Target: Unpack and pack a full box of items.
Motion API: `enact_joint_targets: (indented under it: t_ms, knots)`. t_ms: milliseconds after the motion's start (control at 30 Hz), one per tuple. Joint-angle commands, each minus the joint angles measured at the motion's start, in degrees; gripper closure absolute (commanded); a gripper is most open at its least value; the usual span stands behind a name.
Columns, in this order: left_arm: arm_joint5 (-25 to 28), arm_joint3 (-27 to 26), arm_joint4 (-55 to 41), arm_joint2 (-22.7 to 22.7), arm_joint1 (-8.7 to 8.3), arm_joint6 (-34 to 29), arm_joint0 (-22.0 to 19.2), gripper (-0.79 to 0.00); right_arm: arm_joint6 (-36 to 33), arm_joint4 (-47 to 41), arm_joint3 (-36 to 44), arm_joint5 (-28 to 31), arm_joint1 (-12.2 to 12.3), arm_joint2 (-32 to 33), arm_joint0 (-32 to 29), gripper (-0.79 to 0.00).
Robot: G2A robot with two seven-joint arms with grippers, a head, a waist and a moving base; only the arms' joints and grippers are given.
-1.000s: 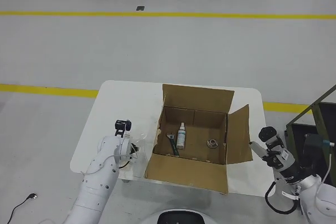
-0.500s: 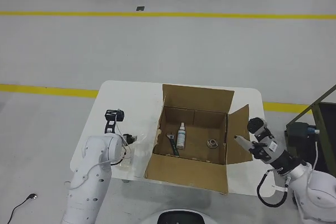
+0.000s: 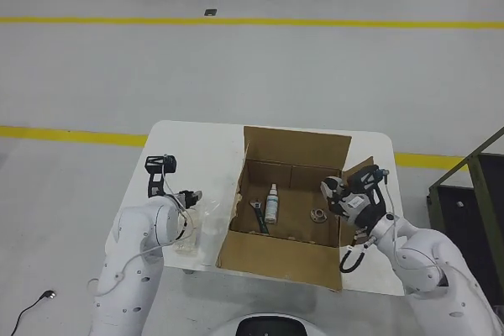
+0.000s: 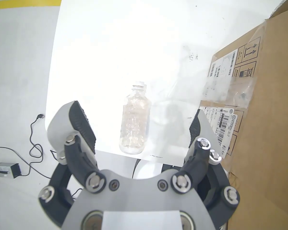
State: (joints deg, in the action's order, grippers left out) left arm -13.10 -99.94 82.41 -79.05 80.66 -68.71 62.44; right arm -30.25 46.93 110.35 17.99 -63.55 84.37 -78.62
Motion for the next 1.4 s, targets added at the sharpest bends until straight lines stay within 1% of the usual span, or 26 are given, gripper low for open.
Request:
enact_joint_targets:
  t_ms: [0, 333, 367, 467, 567, 633, 700, 800, 900, 1000, 1367]
  knots:
    - [0.0, 0.0, 0.0, 0.0, 0.0, 0.0, 0.0, -0.785, 0.0, 0.0, 0.0, 0.0, 0.0, 0.0, 0.0, 0.0]
    - [0.0, 0.0, 0.0, 0.0, 0.0, 0.0, 0.0, -0.785, -0.2, 0.9, 0.3, -0.1, 0.0, -0.4, -0.2, 0.0]
    - [0.0, 0.0, 0.0, 0.0, 0.0, 0.0, 0.0, -0.785, -0.8, 3.3, 0.9, -1.4, 0.0, -1.0, 0.0, 0.0]
    - [0.0, 0.0, 0.0, 0.0, 0.0, 0.0, 0.0, -0.785, -4.4, 10.1, 3.4, -7.8, -0.2, -4.2, 1.8, 0.0]
    - [0.0, 0.0, 0.0, 0.0, 0.0, 0.0, 0.0, -0.785, -10.8, 15.5, 4.4, -15.1, -0.6, -7.8, 4.5, 0.0]
    - [0.0, 0.0, 0.0, 0.0, 0.0, 0.0, 0.0, -0.785, -15.7, 17.5, 4.4, -19.7, -1.1, -10.7, 6.6, 0.0]
    - [0.0, 0.0, 0.0, 0.0, 0.0, 0.0, 0.0, -0.785, -20.9, 20.0, 2.9, -23.8, -1.6, -13.7, 9.4, 0.0]
    - [0.0, 0.0, 0.0, 0.0, 0.0, 0.0, 0.0, -0.785, -26.8, 21.9, -1.5, -27.4, -2.6, -19.0, 14.3, 0.0]
    - [0.0, 0.0, 0.0, 0.0, 0.0, 0.0, 0.0, -0.785, -29.0, 23.5, -8.3, -28.8, -3.7, -23.7, 19.3, 0.0]
    - [0.0, 0.0, 0.0, 0.0, 0.0, 0.0, 0.0, -0.785, -28.7, 22.3, -15.2, -28.6, -4.8, -26.7, 23.1, 0.0]
    - [0.0, 0.0, 0.0, 0.0, 0.0, 0.0, 0.0, -0.785, -28.7, 22.3, -15.2, -28.6, -4.8, -26.7, 23.1, 0.0]
